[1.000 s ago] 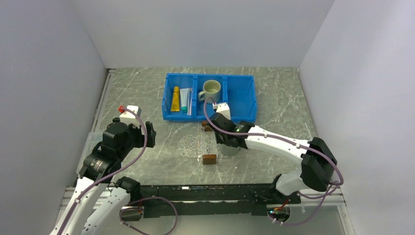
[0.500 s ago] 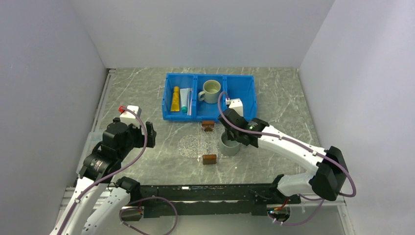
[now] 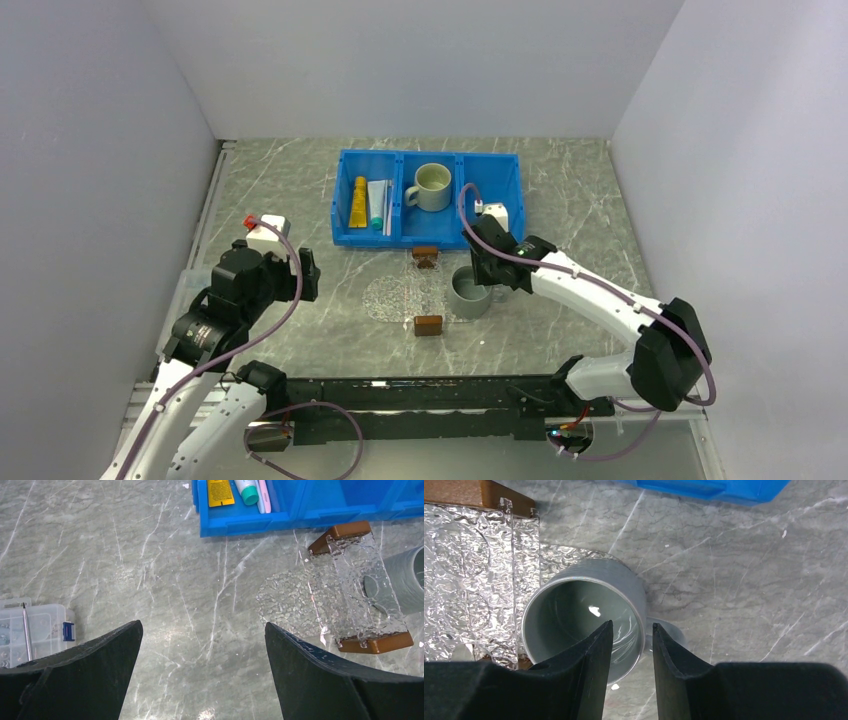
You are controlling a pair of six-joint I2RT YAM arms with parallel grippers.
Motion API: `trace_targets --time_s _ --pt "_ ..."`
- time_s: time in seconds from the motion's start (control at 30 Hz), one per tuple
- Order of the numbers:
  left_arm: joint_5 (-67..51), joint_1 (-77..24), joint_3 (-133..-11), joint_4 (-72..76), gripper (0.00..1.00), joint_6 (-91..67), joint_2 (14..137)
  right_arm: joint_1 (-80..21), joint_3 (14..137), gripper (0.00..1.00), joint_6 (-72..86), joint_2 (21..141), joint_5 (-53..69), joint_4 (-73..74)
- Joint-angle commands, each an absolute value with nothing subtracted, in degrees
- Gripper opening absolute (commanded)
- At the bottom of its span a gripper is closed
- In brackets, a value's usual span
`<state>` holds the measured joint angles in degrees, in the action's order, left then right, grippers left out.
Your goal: Prepare toiletry sets of a toothbrush and toothpaste on the tray
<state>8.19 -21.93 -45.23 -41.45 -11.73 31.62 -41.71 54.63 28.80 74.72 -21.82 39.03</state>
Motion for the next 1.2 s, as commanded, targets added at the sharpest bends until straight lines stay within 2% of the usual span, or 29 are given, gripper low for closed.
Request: trace_targets --time_s 0.0,0.33,0.5,0.83,1.0,1.17 --pt "7.53 -21.62 -45.61 -40.48 0.99 -12.16 31.66 -40.96 54.09 0.38 27.5 75.79 -19.77 35.65" --pt "7.63 -21.56 -45.62 -40.5 0.99 -12.17 31.65 -39.02 52.33 0.36 27.12 78.48 -17.43 33.08" --pt "7.71 -21.53 -45.62 -40.52 0.99 -12.2 31.71 -38.89 52.29 0.28 27.22 79.55 -16.32 32.2" --pt "7.73 -21.53 -45.62 -40.52 0.99 -12.14 31.64 -38.9 53.21 0.07 27.3 80.08 -16.5 32.38" --pt "7.69 -21.53 -45.62 -40.54 0.99 -12.19 31.63 -38.91 53.64 0.0 27.25 79.85 -17.05 33.05" --pt "7.65 -21.56 -45.62 -40.5 0.99 -12.13 31.55 -38.92 53.67 0.0 26.53 78.77 -17.45 34.01"
